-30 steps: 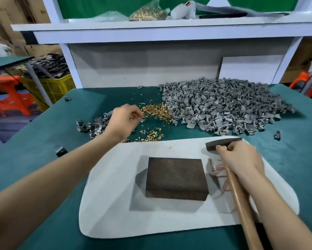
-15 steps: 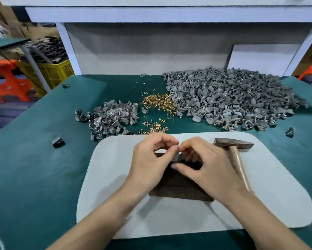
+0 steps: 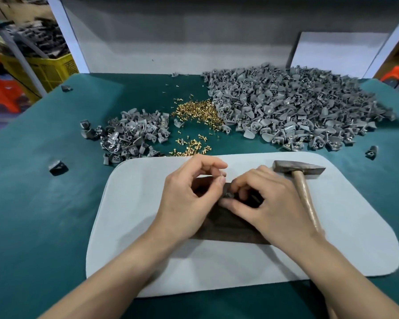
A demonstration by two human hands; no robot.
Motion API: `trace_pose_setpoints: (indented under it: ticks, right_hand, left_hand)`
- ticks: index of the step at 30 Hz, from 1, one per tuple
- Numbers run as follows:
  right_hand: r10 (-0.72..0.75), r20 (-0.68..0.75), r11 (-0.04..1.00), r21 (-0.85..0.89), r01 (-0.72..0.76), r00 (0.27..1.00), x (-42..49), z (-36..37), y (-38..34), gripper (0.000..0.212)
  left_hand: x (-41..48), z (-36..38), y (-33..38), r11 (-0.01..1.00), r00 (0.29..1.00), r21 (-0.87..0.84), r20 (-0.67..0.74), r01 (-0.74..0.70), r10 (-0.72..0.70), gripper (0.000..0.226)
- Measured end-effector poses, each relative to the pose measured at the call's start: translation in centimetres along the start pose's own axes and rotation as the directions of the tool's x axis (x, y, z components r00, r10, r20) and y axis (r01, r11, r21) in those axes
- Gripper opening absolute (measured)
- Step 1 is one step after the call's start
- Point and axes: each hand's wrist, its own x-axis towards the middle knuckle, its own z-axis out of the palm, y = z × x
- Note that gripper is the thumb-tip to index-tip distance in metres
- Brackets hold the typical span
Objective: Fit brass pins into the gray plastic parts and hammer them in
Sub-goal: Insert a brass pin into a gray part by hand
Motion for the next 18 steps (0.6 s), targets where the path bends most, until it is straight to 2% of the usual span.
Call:
trace_pose_setpoints:
  ticks: [3,6,14,18]
  right_hand:
    - [0.001,-0.075,0.999,-0.053,-0.005,0.997,-0.1,-0.4,-0.4,0.020]
    - [-0.060,-0.147,0.998,-0.033,0.056,0.987,-0.2,-0.6,-0.7,0.017]
    - [-0.186,-0.292,0.977,-0.156,0.145,0.938,-0.3,-0.1,-1.0,0.008]
    - [-0.160,-0.331,0.986,-0.093,0.136,0.930,-0.3,0.1,-0.8,0.004]
  left_hand:
    - [-0.2,-0.1,0.1,1.000,1.000,-0.012,0.017,0.009,-0.008,0.020]
    - [-0.3,-0.1,0.4,0.996,0.999,-0.084,0.023,0.030,-0.028,0.020]
    - [-0.2,0.0,0.8,0.970,0.993,-0.215,0.063,0.115,-0.104,0.015]
    - [-0.3,-0.2,1.0,0.963,0.985,-0.212,0.079,0.167,-0.154,0.024]
